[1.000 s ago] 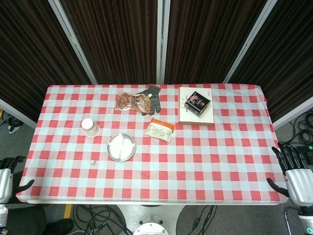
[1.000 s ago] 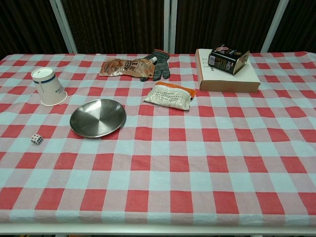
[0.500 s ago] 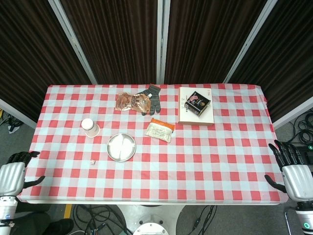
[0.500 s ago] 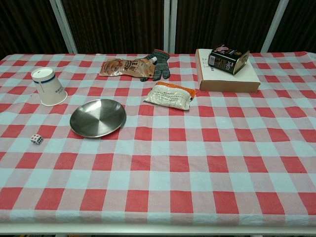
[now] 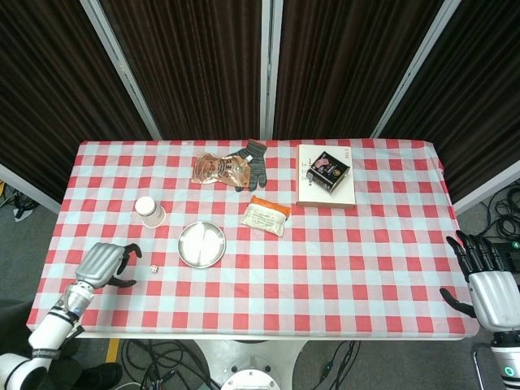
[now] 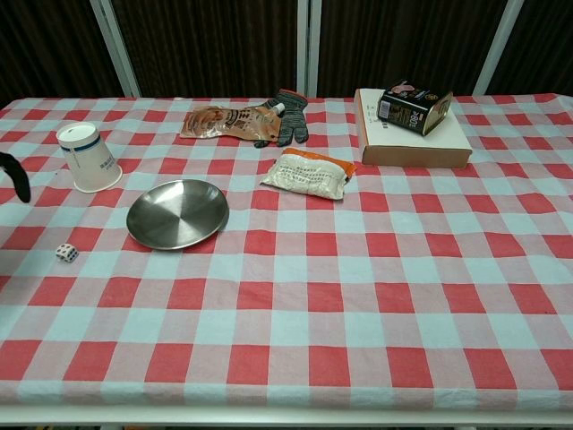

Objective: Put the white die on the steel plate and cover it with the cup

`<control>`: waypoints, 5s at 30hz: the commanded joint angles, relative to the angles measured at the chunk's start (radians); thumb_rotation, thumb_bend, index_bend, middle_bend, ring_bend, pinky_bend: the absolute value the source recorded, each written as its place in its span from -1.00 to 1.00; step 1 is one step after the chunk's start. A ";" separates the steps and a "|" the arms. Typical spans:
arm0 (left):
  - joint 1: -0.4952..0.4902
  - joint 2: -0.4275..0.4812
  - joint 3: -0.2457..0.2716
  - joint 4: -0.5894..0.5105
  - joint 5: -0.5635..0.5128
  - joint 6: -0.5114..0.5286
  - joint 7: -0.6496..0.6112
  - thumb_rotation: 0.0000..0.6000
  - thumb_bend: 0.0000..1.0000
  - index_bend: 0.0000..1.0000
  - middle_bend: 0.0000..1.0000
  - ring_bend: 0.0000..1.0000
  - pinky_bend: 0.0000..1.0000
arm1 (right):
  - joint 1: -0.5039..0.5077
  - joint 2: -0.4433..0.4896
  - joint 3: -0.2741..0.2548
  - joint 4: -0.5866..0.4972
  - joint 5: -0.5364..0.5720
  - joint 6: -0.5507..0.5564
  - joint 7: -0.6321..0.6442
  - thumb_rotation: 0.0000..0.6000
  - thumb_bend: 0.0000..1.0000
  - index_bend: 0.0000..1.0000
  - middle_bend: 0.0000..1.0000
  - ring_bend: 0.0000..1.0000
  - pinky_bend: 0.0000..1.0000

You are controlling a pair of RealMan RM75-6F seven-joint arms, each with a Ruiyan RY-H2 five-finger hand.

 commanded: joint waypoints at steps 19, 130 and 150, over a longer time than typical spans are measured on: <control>-0.100 -0.160 0.017 0.151 -0.142 -0.141 0.022 1.00 -0.38 -0.13 0.76 0.65 0.65 | 0.000 -0.004 -0.003 0.009 0.012 -0.010 0.002 1.00 -0.78 -0.94 -1.00 -1.00 -1.00; -0.211 -0.283 -0.232 0.229 -0.301 -0.158 -0.372 1.00 -0.67 0.08 -0.08 -0.54 -0.51 | -0.007 -0.004 0.012 0.020 0.067 -0.032 0.010 1.00 -0.77 -0.94 -1.00 -1.00 -1.00; -0.260 -0.371 -0.199 0.212 -0.320 -0.157 -0.298 1.00 -0.68 0.08 -0.10 -0.54 -0.57 | -0.007 -0.005 0.014 0.027 0.081 -0.043 0.017 1.00 -0.77 -0.94 -1.00 -1.00 -1.00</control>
